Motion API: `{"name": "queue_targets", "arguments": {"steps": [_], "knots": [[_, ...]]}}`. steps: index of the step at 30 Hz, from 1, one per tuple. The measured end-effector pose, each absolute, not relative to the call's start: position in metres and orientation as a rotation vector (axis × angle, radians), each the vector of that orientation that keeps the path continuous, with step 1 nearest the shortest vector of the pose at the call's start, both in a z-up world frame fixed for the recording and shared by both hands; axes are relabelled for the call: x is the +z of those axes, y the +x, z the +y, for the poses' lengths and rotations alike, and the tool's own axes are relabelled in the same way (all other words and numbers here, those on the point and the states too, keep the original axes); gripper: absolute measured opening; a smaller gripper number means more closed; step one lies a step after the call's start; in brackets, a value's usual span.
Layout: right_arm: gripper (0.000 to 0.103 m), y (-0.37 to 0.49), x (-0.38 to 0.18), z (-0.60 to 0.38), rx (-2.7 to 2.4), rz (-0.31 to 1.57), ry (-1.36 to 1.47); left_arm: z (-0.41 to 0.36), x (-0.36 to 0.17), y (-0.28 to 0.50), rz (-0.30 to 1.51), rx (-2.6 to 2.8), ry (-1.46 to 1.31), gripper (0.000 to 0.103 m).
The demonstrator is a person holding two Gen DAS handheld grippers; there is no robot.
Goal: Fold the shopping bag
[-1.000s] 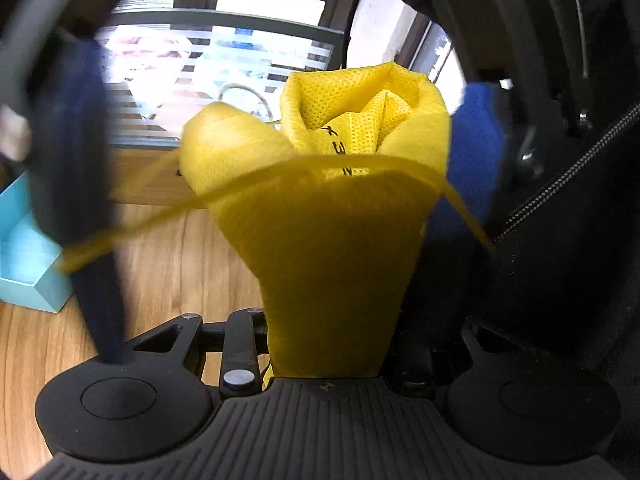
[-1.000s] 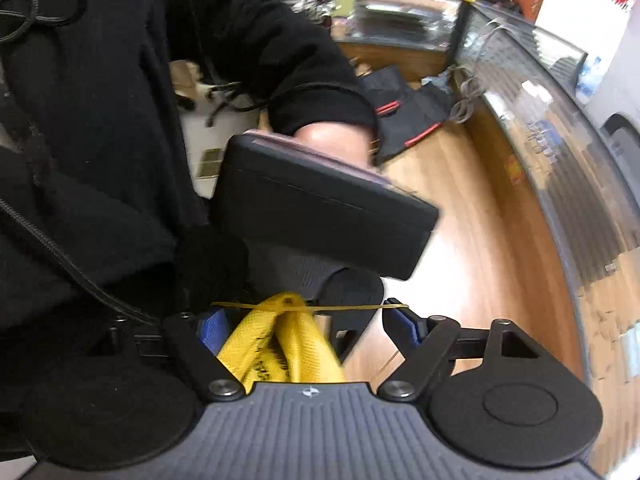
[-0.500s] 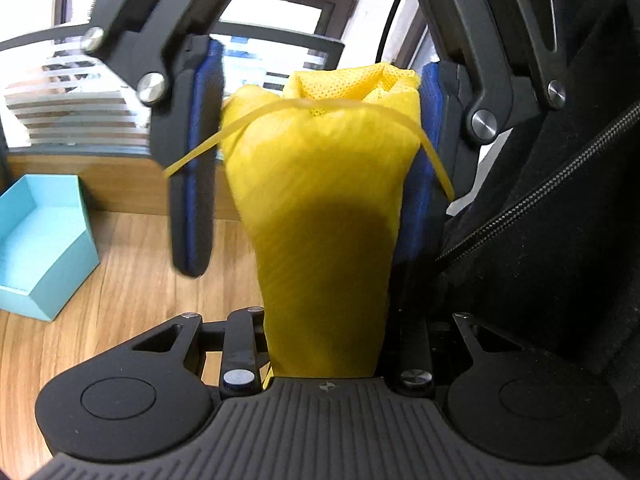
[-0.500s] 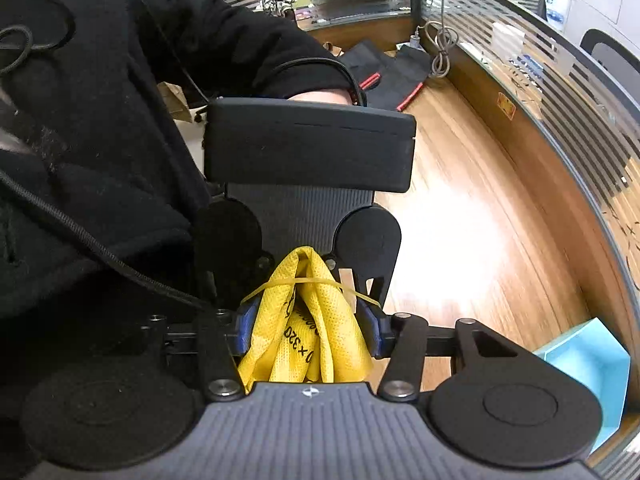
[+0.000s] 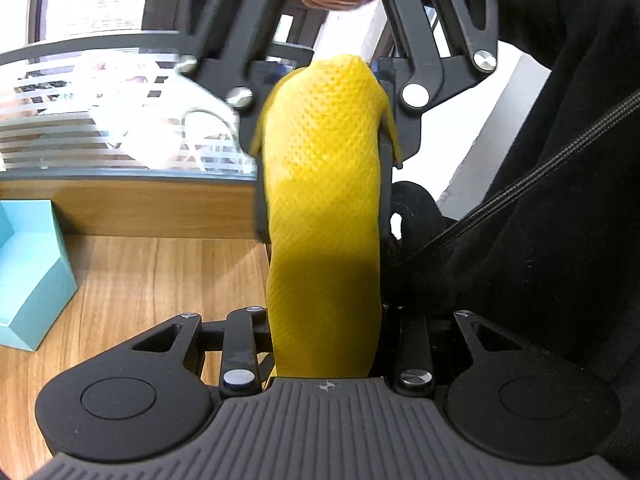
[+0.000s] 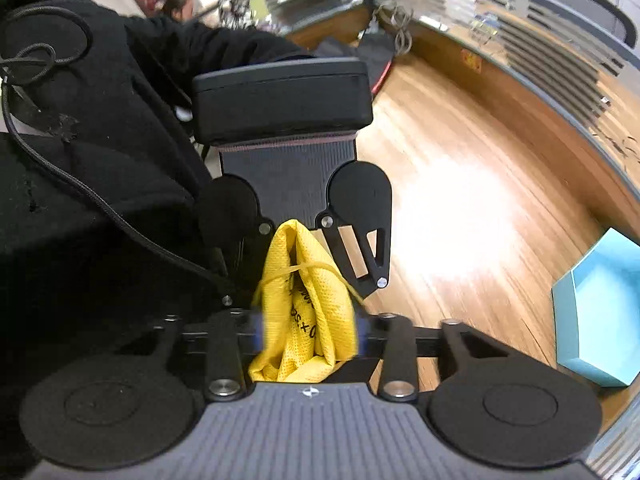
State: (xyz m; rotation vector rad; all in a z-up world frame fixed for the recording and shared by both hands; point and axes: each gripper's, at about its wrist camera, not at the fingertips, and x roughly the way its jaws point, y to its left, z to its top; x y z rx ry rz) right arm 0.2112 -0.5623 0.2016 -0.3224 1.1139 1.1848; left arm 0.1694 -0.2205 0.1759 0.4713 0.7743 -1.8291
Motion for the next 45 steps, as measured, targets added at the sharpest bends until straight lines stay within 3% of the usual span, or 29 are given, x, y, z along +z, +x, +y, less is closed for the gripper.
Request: {"name": "queue_targets", "arguments": {"steps": [6, 17, 24, 28, 31, 34, 40, 45], "knots": [[0.025, 0.208, 0.187, -0.6, 1.141, 1.072, -0.119, -0.204, 0.184, 0.166, 0.741, -1.81, 0.385, 0.046], [0.024, 0.214, 0.145, -0.65, 1.141, 0.984, 0.228, -0.184, 0.186, 0.194, 0.821, -1.846, 0.2, 0.042], [0.025, 0.218, 0.111, -0.674, 1.18, 0.92, 0.429, -0.185, 0.187, 0.193, 0.854, -1.806, 0.239, 0.039], [0.031, 0.234, 0.099, -0.671, 1.199, 0.941, 0.387, -0.199, 0.172, 0.194, 0.912, -1.747, 0.219, 0.038], [0.043, 0.252, 0.09, -0.663, 1.163, 0.974, 0.323, -0.208, 0.137, 0.224, 1.197, -1.715, 0.086, 0.038], [0.049, 0.264, 0.08, -0.656, 1.122, 1.002, 0.257, -0.223, 0.133, 0.229, 1.281, -1.735, 0.217, 0.037], [0.054, 0.27, 0.093, -0.613, 1.158, 1.069, -0.085, -0.26, 0.149, 0.202, 1.296, -1.812, 0.555, 0.037], [0.054, 0.271, 0.101, -0.601, 1.192, 1.109, -0.22, -0.266, 0.151, 0.191, 1.289, -1.839, 0.643, 0.038]]}}
